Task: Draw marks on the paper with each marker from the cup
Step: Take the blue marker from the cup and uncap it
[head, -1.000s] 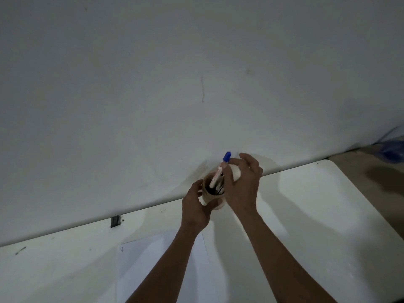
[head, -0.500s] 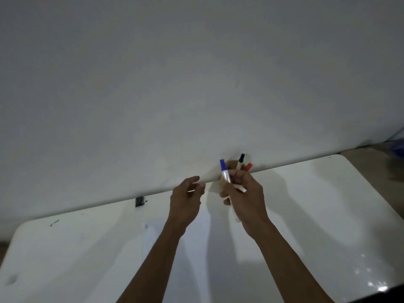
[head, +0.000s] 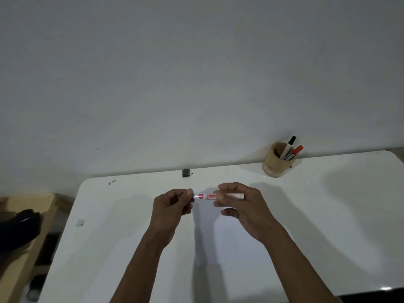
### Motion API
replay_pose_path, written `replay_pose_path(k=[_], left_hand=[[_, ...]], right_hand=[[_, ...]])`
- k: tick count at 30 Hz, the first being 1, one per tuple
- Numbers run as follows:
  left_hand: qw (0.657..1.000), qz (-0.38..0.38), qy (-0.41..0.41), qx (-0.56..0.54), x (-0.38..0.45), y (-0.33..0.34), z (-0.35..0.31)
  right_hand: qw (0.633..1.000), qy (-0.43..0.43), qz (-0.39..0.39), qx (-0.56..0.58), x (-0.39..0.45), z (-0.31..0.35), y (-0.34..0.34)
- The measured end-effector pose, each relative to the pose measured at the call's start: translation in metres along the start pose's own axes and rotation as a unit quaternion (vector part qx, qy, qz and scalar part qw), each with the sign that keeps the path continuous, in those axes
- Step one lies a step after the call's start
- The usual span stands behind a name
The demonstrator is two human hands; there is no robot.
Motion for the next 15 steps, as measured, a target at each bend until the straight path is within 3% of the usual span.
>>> replay_pose_path(k=[2,4,9,15], left_hand=[[1.000,0.002,-0.012,-0.005,-0.009,-0.006,0.006],[1.000,0.020,-0.013,-0.010,-0.019,-0.005,0.010],[0.997,0.041,0.017,0.067,-0.033,-0.003,0.019],[0.984,0.087,0.010,0.154,-0.037,-0.011,0.029]], right_hand=[[0.993,0.018,0.001,0.116,0.004,-0.013,0.008],[0.988,0.028,-0.004,0.151,0.009,-0.029,0.017],[0.990,0.031,-0.074,0.115,0.018,-0.055,0.025],[0.996,0.022,-0.059,0.063,0.021,-0.065,0.021]])
Point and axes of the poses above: each hand's wrist, its own x-axis towards the middle knuckle, its own y-axis out of the palm, z = x × y, the point moved 2 cm from there along x, towards the middle knuckle, and after that the axes turned 14 degrees about y, right-handed, at the moved point
